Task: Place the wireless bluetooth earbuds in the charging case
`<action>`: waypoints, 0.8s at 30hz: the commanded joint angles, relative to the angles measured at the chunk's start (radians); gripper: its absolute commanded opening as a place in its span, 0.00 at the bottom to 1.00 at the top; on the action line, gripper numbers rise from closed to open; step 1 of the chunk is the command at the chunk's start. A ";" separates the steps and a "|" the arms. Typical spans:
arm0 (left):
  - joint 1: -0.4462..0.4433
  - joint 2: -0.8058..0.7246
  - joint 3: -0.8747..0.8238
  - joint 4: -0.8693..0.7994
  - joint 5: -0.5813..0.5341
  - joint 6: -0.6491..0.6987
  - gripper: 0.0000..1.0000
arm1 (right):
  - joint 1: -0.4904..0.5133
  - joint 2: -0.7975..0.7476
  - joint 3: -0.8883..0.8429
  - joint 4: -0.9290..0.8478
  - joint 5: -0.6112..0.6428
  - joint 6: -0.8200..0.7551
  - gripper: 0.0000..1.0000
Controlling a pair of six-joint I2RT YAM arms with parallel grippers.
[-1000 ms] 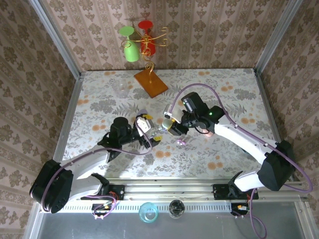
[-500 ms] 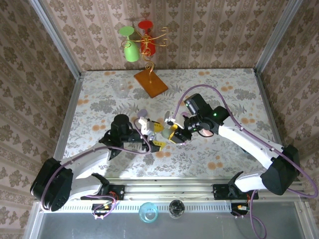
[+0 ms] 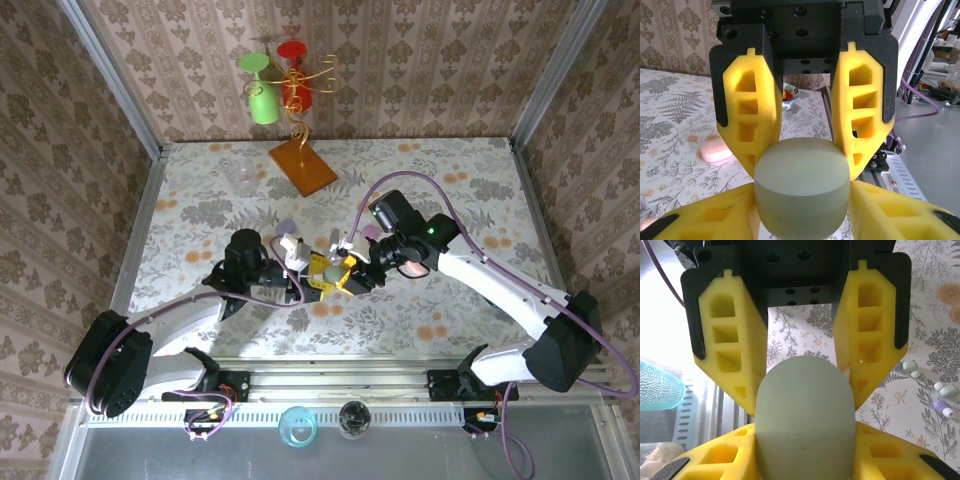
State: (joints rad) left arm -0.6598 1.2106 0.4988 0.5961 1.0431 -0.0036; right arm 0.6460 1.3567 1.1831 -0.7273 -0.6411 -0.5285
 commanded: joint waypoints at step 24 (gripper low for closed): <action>0.006 0.004 0.024 0.099 0.048 -0.040 0.52 | -0.002 -0.010 0.025 0.020 -0.029 -0.032 0.26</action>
State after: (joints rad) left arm -0.6594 1.2095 0.4992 0.6216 1.0588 -0.0082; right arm 0.6456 1.3380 1.1828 -0.7067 -0.6460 -0.5468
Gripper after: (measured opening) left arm 0.528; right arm 0.387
